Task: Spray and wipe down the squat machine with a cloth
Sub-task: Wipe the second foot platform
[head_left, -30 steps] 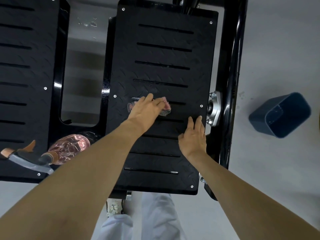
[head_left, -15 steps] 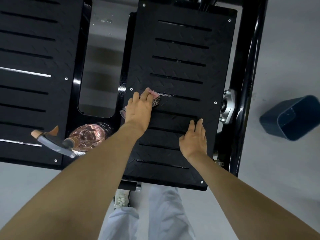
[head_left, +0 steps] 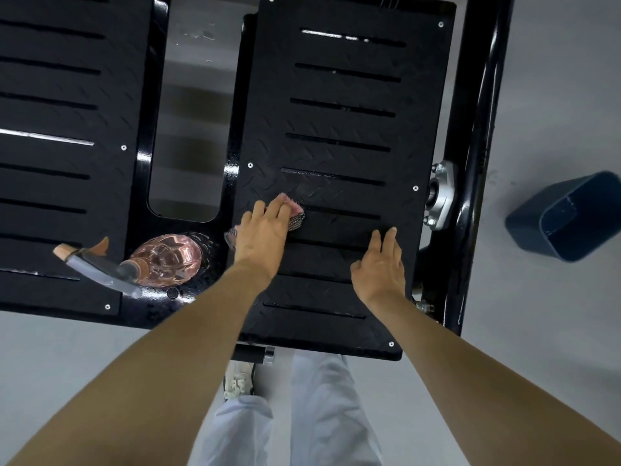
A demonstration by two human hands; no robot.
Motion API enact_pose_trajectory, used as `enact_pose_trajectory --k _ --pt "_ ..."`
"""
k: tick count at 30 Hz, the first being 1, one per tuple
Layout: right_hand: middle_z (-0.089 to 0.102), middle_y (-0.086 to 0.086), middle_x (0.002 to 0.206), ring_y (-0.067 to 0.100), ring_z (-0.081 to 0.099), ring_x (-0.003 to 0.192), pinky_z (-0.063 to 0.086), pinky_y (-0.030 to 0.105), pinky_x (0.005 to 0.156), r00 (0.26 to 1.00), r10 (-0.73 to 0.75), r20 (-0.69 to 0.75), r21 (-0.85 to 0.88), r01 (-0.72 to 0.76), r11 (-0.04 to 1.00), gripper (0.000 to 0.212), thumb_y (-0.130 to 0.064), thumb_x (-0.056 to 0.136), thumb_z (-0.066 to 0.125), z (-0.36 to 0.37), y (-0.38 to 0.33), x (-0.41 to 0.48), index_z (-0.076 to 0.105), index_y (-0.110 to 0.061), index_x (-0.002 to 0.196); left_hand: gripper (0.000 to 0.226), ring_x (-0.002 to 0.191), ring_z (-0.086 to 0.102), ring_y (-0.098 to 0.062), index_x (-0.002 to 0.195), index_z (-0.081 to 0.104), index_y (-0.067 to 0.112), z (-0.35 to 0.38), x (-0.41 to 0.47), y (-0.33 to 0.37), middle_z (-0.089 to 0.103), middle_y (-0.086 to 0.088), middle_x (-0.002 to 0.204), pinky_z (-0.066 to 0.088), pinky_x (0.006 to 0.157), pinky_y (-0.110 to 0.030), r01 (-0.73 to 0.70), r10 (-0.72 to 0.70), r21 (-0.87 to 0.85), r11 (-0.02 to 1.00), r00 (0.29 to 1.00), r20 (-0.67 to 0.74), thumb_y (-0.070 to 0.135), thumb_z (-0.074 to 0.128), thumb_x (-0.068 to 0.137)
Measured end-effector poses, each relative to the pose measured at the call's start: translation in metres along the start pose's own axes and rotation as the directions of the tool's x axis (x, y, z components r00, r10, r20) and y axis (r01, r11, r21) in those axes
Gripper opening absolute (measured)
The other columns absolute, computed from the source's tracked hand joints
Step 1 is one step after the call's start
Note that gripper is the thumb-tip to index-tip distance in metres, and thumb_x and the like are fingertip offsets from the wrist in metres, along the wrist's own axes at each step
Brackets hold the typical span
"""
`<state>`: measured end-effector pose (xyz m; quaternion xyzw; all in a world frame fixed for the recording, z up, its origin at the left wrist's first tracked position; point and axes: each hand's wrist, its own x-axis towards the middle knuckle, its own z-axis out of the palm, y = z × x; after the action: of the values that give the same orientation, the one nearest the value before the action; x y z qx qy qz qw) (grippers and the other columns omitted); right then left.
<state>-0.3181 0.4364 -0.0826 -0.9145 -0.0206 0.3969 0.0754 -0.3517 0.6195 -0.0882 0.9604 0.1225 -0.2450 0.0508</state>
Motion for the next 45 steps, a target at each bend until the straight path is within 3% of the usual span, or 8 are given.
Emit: enact_pose_trajectory --k 4,7,9,13,19,27,39,45 --pt "-0.013 0.015 0.158 0.028 -0.001 0.147 0.016 0.041 0.119 1.0 0.0 -0.006 -0.006 0.0 1.0 0.07 -0.022 0.097 0.044 -0.003 0.007 0.001 0.002 -0.007 0.152 0.064 0.114 0.044 -0.023 0.134 0.042 0.016 0.004 0.001 0.045 0.039 0.0 0.147 0.041 0.091 -0.031 0.183 -0.207 -0.33 0.926 0.977 -0.041 -0.01 0.055 0.078" --pt "-0.013 0.016 0.158 0.028 -0.001 0.147 0.014 0.04 0.12 1.0 -0.011 -0.016 -0.015 0.011 1.0 0.071 -0.022 0.097 0.045 -0.006 0.014 0.004 0.002 -0.007 0.152 0.075 0.112 0.045 -0.021 0.134 0.043 0.031 -0.001 0.01 0.076 0.042 0.006 0.144 0.042 0.091 -0.033 -0.042 0.027 -0.389 0.92 0.999 -0.045 -0.014 0.055 0.075" --pt "-0.013 0.016 0.158 0.028 -0.002 0.147 0.012 0.039 0.12 1.0 -0.012 -0.018 -0.021 0.012 1.0 0.073 -0.024 0.097 0.047 -0.008 0.018 0.005 0.002 -0.007 0.152 0.073 0.119 0.041 -0.022 0.137 0.041 0.031 -0.007 0.017 0.099 0.036 0.004 0.149 0.039 0.097 -0.036 -0.172 0.189 -0.345 0.923 0.982 0.016 -0.01 0.054 0.079" --pt "-0.013 0.016 0.158 0.028 -0.002 0.147 0.013 0.04 0.12 1.0 0.019 -0.018 -0.015 -0.019 1.0 0.075 -0.028 0.096 0.05 -0.011 0.028 0.007 0.004 -0.006 0.151 0.06 0.13 0.033 -0.024 0.145 0.034 0.019 -0.01 0.027 0.126 0.028 -0.003 0.154 0.034 0.104 -0.037 -0.271 0.288 -0.198 0.942 0.956 0.061 0.003 0.051 0.09" --pt "-0.011 0.016 0.158 0.028 0.0 0.147 0.014 0.04 0.12 1.0 0.02 -0.02 -0.032 -0.02 0.999 0.073 -0.024 0.097 0.045 -0.01 0.034 0.003 0.002 -0.007 0.152 0.082 0.125 0.032 -0.025 0.151 0.013 0.02 -0.003 0.023 0.096 0.002 0.004 0.16 0.038 0.101 -0.036 -0.44 0.438 0.006 0.898 0.895 0.085 -0.006 0.053 0.084" --pt "-0.012 0.016 0.158 0.029 0.0 0.147 0.017 0.041 0.119 1.0 -0.01 -0.002 -0.039 0.01 0.999 0.07 -0.022 0.097 0.043 -0.005 0.022 -0.004 0.003 -0.009 0.152 0.085 0.115 0.039 -0.024 0.148 0.018 0.025 0.0 0.015 0.032 0.015 0.009 0.157 0.039 0.094 -0.035 -0.235 0.232 0.051 0.971 0.971 0.064 -0.01 0.055 0.08" --pt "-0.011 0.014 0.158 0.027 0.001 0.147 0.019 0.043 0.118 1.0 -0.017 0.005 -0.034 0.017 0.999 0.067 -0.02 0.097 0.042 0.004 0.002 -0.016 0.005 -0.006 0.152 0.072 0.117 0.04 -0.027 0.144 0.032 0.013 0.01 -0.02 -0.003 0.027 0.002 0.152 0.042 0.094 -0.035 0.13 -0.129 -0.166 0.978 0.992 0.016 -0.007 0.058 0.08" --pt "-0.011 0.014 0.159 0.028 0.0 0.147 0.019 0.043 0.118 1.0 0.012 0.028 -0.034 -0.011 0.999 0.069 -0.021 0.097 0.043 0.018 0.007 -0.034 0.004 -0.007 0.152 0.074 0.11 0.042 -0.023 0.146 0.027 0.016 0.036 -0.057 0.003 0.02 0.005 0.154 0.045 0.089 -0.032 0.127 -0.129 -0.168 0.978 0.992 0.0 -0.007 0.055 0.082"
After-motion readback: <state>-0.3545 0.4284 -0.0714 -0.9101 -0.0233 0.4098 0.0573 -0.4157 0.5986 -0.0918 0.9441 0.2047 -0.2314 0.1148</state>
